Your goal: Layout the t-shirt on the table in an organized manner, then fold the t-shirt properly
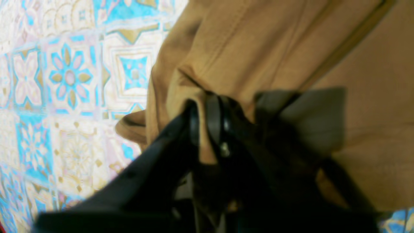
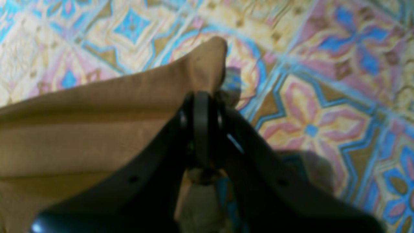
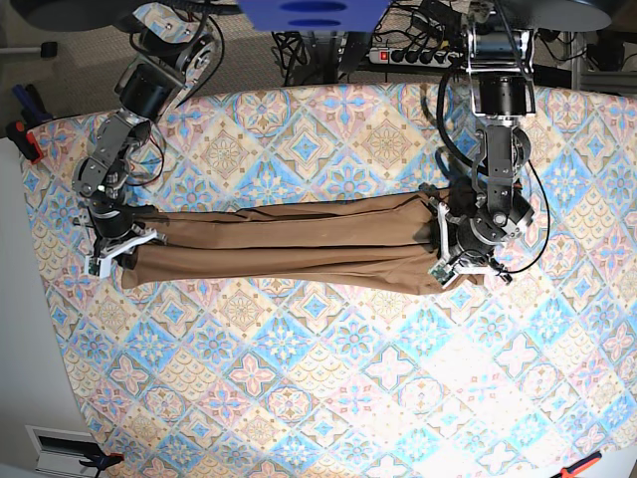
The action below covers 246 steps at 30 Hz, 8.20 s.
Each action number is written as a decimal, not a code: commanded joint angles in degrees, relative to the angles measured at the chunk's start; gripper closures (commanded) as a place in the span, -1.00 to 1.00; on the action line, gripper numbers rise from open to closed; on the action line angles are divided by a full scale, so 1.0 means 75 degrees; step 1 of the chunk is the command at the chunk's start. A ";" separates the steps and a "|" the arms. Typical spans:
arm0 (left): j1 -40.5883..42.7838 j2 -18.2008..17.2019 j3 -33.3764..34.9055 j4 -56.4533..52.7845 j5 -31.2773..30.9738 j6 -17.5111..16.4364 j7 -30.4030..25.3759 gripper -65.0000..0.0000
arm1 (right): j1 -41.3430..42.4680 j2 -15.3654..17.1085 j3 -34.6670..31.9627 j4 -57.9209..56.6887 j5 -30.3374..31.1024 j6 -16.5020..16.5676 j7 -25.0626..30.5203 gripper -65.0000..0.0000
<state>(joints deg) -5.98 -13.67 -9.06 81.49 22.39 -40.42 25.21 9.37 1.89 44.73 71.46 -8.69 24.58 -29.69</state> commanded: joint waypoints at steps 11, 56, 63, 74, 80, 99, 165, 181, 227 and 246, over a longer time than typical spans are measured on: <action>0.0662 0.0422 -0.0298 0.2151 -0.0096 0.0057 -0.0039 0.07 | 0.0164 0.0105 0.0008 0.0101 0.0074 -0.0024 0.0214 1.00; 0.0967 0.2555 -0.1705 0.4085 -0.0026 0.0057 -0.0039 0.08 | -0.1606 0.0023 0.0864 0.1015 0.6509 0.0081 -0.0993 -0.30; 0.0967 0.2544 -0.1705 0.4109 -0.0026 0.0057 -0.0039 0.08 | -0.1559 0.0023 0.0864 0.0441 0.6521 0.0046 -0.0958 -0.30; 0.0932 0.2450 -0.2115 0.4120 -0.0096 0.0057 -0.0039 0.08 | -0.1548 -0.0094 0.0278 0.0312 0.6568 0.0046 -0.1017 -0.30; 0.0967 0.2450 -0.2279 0.4120 -0.0096 0.0057 -0.0039 0.08 | -0.1501 -0.0375 0.0161 0.0265 0.6544 0.0046 -0.1029 -0.30; 0.1143 0.2286 -0.2689 0.4144 -0.0108 0.0057 -0.0039 0.08 | -0.0926 -0.0363 -0.0402 -0.0379 0.6580 0.0046 -0.1017 0.12; 0.1295 0.2309 -0.2736 0.4085 -0.0038 0.0057 -0.0039 0.09 | -0.1723 -0.1301 -0.4376 0.2574 -0.2153 -0.1361 0.0437 1.00; 0.1295 0.2321 -0.2725 0.4003 -0.0026 0.0057 -0.0039 0.09 | -0.2415 -0.1266 -0.6650 0.2598 -0.4239 -0.1361 0.0484 0.04; 0.0522 0.0375 -0.2326 -0.0779 -0.8747 0.0057 0.3419 -0.48 | -0.3236 -0.1254 -0.6579 0.4555 -0.4392 -0.1361 0.0437 0.04; -0.0756 0.0821 -0.1752 -0.3030 -0.8747 0.0057 0.2681 -0.48 | -0.3564 -0.1078 -0.6333 0.4555 -0.4392 -0.1361 0.0460 0.04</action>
<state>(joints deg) -11.07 -7.33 -22.24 58.39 -43.46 -40.51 45.17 -17.63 -6.07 -2.74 104.53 -41.85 15.00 -27.27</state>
